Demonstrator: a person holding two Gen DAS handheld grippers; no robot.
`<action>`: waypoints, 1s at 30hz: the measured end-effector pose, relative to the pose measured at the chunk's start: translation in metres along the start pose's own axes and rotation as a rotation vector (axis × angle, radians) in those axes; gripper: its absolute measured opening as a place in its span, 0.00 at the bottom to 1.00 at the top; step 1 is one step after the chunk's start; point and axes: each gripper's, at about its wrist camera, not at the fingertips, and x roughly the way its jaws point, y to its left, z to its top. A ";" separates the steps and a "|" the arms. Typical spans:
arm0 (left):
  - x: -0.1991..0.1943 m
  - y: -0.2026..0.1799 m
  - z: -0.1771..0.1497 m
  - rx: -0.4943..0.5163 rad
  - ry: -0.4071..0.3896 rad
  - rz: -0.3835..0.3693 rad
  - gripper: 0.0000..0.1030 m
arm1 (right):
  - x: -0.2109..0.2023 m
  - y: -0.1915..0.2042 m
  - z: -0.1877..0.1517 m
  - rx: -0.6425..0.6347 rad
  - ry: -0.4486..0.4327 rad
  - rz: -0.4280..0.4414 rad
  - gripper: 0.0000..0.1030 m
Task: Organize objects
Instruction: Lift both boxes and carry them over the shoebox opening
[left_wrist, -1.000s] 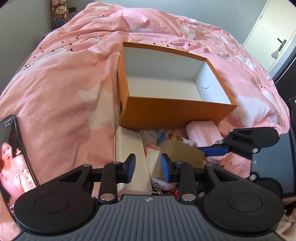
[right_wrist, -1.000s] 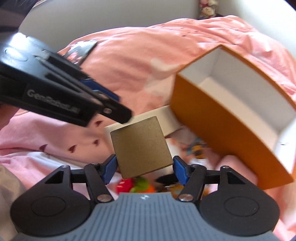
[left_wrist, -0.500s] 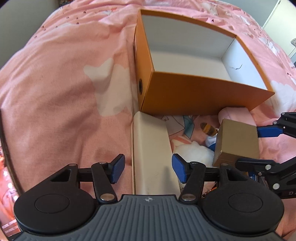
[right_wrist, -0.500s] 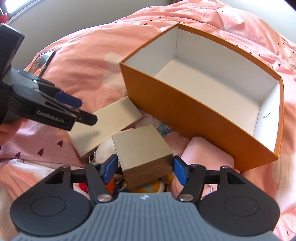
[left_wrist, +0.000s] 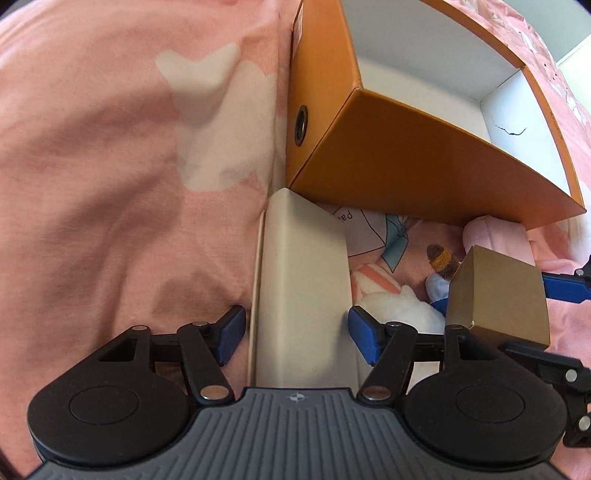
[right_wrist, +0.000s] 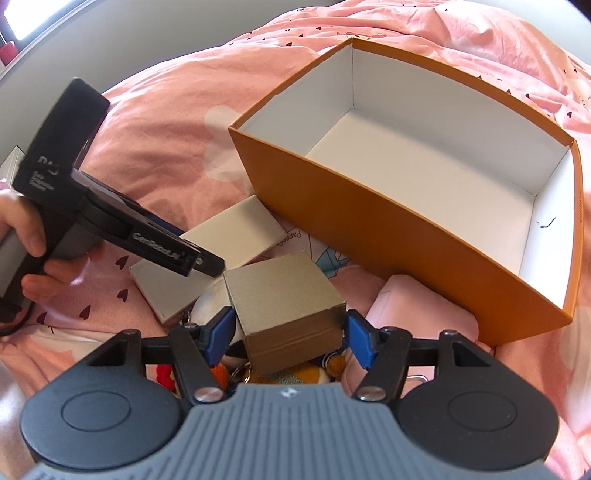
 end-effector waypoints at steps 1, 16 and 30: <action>0.002 -0.001 0.002 -0.009 0.003 -0.003 0.68 | 0.001 -0.001 0.000 0.002 0.001 0.001 0.65; -0.011 0.006 0.006 -0.155 -0.021 -0.017 0.44 | 0.013 -0.003 0.000 0.022 0.017 0.020 0.66; 0.011 0.015 0.016 -0.209 0.035 -0.036 0.50 | 0.016 0.000 0.004 0.022 0.014 0.032 0.66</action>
